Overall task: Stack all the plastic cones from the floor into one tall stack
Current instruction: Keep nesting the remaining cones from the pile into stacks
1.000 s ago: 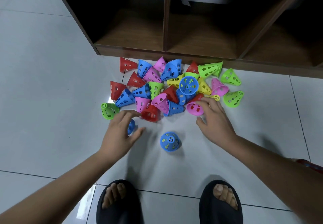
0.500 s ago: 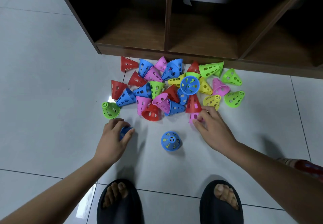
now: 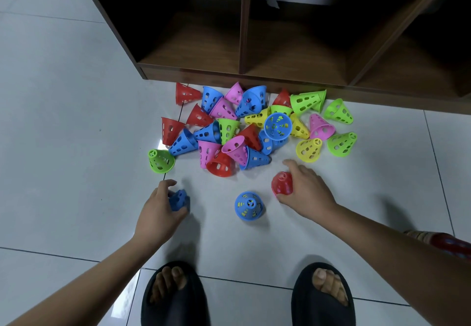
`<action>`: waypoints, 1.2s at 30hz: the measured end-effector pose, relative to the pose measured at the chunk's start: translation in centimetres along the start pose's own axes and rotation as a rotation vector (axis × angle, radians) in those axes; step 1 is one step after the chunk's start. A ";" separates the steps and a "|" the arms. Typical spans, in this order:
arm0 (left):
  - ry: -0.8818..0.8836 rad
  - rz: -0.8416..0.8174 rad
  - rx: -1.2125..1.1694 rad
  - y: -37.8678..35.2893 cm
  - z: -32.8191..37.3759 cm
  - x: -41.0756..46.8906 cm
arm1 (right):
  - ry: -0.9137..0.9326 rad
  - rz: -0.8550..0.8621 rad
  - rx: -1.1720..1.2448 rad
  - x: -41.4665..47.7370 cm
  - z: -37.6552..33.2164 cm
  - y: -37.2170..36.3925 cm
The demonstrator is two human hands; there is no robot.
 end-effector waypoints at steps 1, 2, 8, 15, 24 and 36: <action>-0.006 0.005 -0.006 0.2 0.3 0.0 | 0.007 -0.001 -0.030 0.0 0.1 -0.2; -0.017 0.009 -0.015 0.4 0.7 0.0 | 0.000 0.009 -0.039 0.0 0.2 -0.2; -0.126 0.032 -0.235 1.6 5.4 -0.8 | 0.003 0.148 0.206 -1.2 -1.1 2.2; -0.252 0.020 -0.458 2.4 11.5 -2.2 | 0.083 0.117 0.477 -3.7 -4.8 3.0; -0.462 0.018 -0.571 3.3 16.4 -4.7 | 0.354 0.023 0.331 -5.4 -7.9 0.5; -0.572 -0.121 -0.389 -1.3 17.4 -6.4 | 0.430 0.186 0.216 -5.2 -5.7 1.5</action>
Point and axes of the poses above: each hand's wrist, its own x-axis towards the middle knuckle, its own y-axis out of the back of the hand, z = x × y, the point moved 8 cm from there along x, towards the middle knuckle, and after that the axes turned 4 degrees about z, right-handed, at the moved point
